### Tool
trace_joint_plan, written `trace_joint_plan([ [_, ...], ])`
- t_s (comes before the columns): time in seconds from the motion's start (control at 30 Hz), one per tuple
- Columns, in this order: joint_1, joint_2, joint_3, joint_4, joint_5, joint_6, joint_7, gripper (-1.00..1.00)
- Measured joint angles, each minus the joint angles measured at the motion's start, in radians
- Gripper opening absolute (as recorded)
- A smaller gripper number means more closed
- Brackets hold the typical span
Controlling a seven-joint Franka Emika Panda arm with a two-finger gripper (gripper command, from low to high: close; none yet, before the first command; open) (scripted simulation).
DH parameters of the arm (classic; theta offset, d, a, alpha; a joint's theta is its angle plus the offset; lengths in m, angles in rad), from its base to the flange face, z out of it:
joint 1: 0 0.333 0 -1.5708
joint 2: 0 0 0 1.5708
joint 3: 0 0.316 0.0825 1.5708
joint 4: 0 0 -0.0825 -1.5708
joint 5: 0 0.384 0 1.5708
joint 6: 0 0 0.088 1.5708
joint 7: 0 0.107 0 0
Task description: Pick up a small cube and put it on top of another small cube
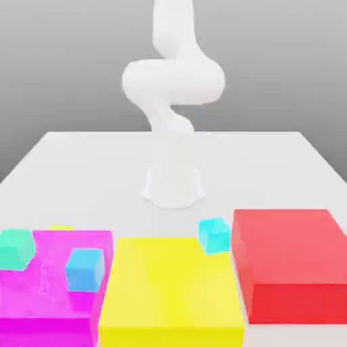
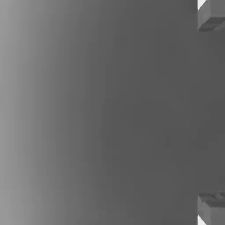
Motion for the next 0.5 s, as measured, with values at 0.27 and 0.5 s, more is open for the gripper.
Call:
trace_joint_plan([
  [0.27, -0.059, 0.271, -0.237, -0.2, -0.028, 0.191, -0.236, 0.0],
  [0.5, -0.135, 0.542, -0.446, -0.386, -0.031, 0.376, -0.478, 0.0],
])
